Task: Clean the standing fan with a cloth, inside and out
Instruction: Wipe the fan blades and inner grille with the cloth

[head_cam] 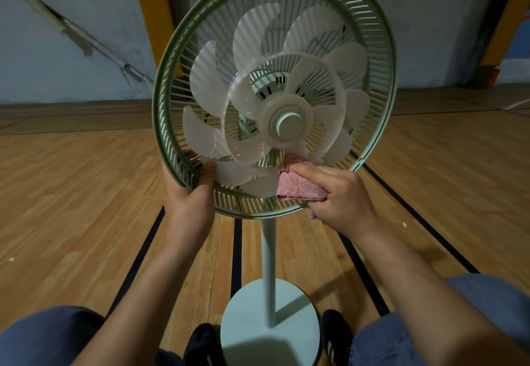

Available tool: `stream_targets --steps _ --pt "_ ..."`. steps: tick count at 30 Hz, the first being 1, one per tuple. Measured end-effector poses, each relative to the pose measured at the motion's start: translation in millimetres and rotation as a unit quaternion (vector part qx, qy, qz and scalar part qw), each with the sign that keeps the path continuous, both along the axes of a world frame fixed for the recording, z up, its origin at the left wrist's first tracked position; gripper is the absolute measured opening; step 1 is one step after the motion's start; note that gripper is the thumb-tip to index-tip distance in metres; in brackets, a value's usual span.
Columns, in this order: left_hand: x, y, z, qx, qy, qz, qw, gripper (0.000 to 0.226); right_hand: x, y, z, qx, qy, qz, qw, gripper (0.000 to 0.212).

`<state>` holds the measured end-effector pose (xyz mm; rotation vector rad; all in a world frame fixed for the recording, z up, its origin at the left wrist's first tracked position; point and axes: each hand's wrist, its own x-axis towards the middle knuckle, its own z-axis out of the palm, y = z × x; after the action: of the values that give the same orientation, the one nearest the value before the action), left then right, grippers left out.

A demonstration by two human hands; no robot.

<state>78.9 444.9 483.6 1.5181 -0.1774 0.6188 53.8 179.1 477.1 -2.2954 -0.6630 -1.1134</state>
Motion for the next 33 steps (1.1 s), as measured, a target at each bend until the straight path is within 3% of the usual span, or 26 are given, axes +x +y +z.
stream_targets --steps 7,10,16,21,27,31,33 --pt "3 3 1 -0.016 0.002 -0.009 1.000 0.053 -2 -2 1 0.028 -0.117 0.003 0.993 0.060" --pt "3 3 1 -0.020 0.001 -0.010 1.000 0.053 -1 -2 3 0.039 -0.162 0.006 0.986 0.074" --pt "3 3 1 -0.007 -0.001 -0.019 1.000 0.051 8 1 -10 0.070 -0.077 0.013 0.995 0.057" --pt "3 3 2 -0.010 0.000 -0.015 1.000 0.046 12 12 -29 0.092 -0.029 0.048 0.994 0.058" --pt "8 8 5 -0.027 0.014 -0.034 0.999 0.040 13 20 -36 0.156 0.009 0.092 0.983 0.070" --pt "15 13 9 -0.037 0.027 -0.041 0.998 0.037 8 22 -30 0.118 -0.018 0.064 0.991 0.090" --pt "19 13 11 -0.050 0.039 -0.040 0.997 0.038 7 23 -27 0.104 -0.030 0.054 0.993 0.089"
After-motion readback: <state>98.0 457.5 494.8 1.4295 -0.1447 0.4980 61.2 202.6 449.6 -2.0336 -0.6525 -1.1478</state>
